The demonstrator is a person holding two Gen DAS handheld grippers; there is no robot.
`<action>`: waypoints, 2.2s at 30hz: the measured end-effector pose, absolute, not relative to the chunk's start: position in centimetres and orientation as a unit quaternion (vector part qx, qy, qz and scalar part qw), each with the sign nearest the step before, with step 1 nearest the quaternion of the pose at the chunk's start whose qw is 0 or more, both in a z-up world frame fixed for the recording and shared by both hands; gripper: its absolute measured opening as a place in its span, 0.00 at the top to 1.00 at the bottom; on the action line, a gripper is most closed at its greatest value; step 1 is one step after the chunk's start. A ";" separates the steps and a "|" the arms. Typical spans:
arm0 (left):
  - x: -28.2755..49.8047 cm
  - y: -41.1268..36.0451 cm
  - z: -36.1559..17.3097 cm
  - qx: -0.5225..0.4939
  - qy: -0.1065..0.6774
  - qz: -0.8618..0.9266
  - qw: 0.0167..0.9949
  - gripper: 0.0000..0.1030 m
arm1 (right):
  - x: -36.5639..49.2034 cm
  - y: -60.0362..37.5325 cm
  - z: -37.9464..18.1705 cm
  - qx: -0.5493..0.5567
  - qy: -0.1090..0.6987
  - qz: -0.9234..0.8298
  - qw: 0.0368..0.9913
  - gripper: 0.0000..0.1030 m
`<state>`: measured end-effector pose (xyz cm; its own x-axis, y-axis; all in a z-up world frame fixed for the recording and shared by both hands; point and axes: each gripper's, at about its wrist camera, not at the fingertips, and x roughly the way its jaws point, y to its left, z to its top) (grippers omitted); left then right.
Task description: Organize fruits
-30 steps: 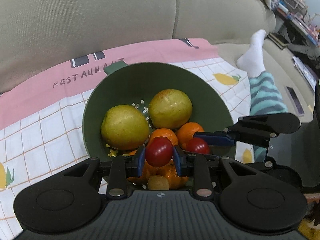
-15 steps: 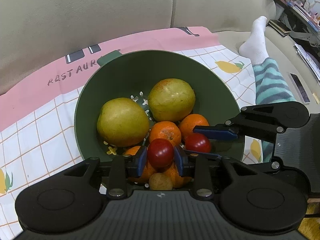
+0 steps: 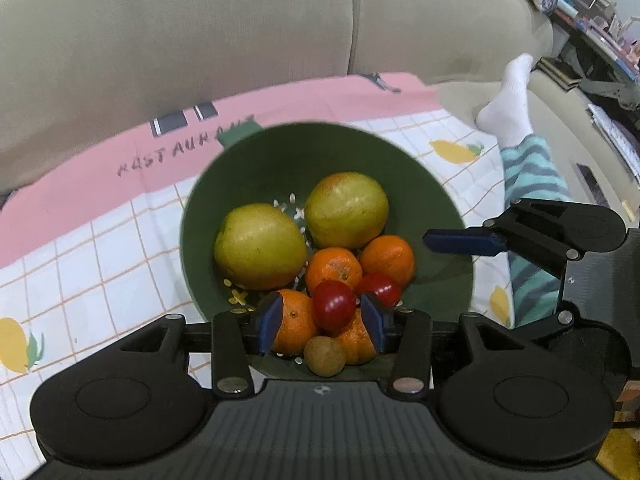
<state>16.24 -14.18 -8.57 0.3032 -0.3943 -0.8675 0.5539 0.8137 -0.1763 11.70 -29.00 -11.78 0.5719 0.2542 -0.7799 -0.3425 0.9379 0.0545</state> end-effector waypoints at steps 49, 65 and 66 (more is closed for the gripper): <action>0.6 -4.6 -1.3 0.101 0.289 -0.075 0.949 0.10 | -3.2 -22.4 -3.5 0.024 0.277 0.004 0.961 0.04; 2.4 -5.1 -4.8 0.126 0.360 -0.065 0.922 0.10 | -1.2 -22.5 -7.1 0.021 0.327 0.012 0.945 0.04; 2.4 -5.1 -4.8 0.126 0.361 -0.066 0.922 0.10 | -1.2 -22.5 -7.1 0.021 0.328 0.012 0.944 0.04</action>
<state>2.43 -5.12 -4.84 0.7310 -0.0311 -0.6817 0.2132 0.9594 0.1849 -1.20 -22.52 -7.12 0.7845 0.0365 -0.6191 -0.0090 0.9988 0.0476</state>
